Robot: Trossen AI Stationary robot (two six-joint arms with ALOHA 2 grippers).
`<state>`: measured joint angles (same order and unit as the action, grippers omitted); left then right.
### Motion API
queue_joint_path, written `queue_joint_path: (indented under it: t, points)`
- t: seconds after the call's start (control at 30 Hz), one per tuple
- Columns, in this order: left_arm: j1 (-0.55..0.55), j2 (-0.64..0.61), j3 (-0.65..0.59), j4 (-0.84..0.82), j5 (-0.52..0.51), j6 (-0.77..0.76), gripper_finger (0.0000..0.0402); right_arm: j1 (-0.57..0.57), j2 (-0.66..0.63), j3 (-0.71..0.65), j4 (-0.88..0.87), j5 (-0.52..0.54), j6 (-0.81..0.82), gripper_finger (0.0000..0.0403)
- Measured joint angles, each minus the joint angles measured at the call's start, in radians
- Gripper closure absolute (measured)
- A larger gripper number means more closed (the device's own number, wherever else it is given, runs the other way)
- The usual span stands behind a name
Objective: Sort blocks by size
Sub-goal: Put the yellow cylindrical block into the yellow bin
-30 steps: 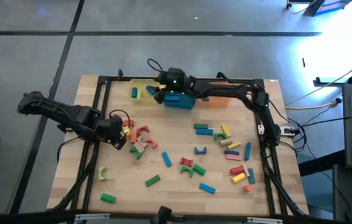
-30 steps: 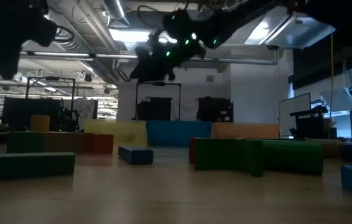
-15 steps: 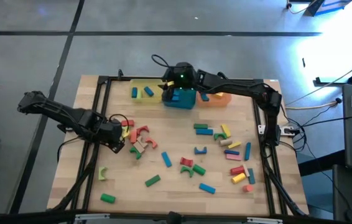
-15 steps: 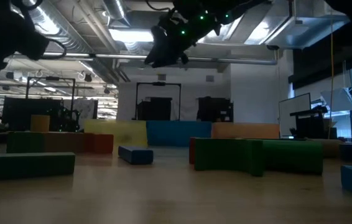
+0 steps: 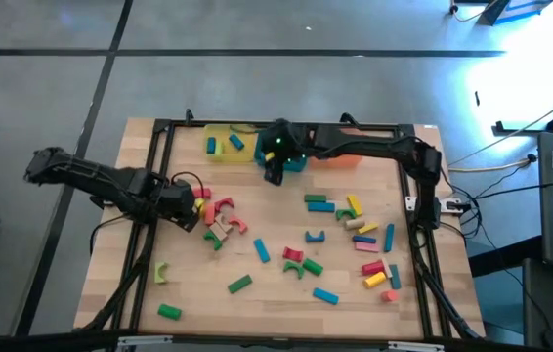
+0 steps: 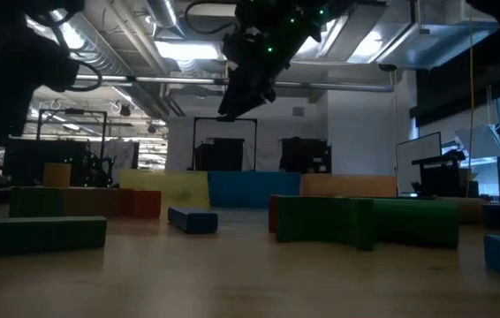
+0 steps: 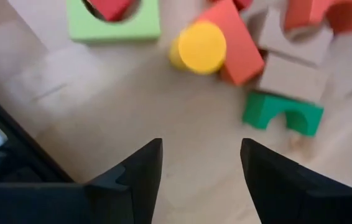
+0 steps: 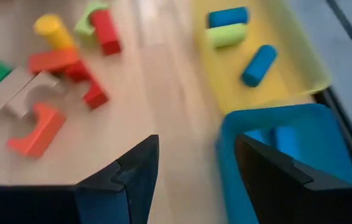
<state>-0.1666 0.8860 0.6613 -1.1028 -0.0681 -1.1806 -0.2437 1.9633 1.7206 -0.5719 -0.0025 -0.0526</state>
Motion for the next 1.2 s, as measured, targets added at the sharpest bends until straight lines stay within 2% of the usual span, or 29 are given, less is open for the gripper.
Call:
queue_joint_path:
  t: [0.23, 0.6, 0.83, 1.1, 1.2]
  points:
    - [0.06, 0.027, 0.0, 0.118, -0.041, 0.07, 0.0203, 0.044, -0.013, 0.0, -0.031, 0.01, -0.035, 0.0191]
    - [0.145, 0.141, 0.0, 0.123, -0.052, 0.153, 0.0203, 0.101, -0.038, 0.0, -0.1, 0.01, -0.033, 0.0191]
    - [0.17, 0.168, 0.0, 0.167, -0.052, 0.206, 0.0203, 0.153, -0.071, -0.002, -0.168, 0.012, -0.034, 0.0191]
    - [0.184, 0.169, 0.0, 0.176, -0.052, 0.22, 0.0203, 0.158, -0.238, -0.007, -0.276, 0.021, -0.061, 0.0191]
    - [0.184, 0.169, 0.0, 0.176, -0.052, 0.22, 0.0203, 0.158, -0.319, -0.076, -0.245, 0.025, -0.059, 0.0191]
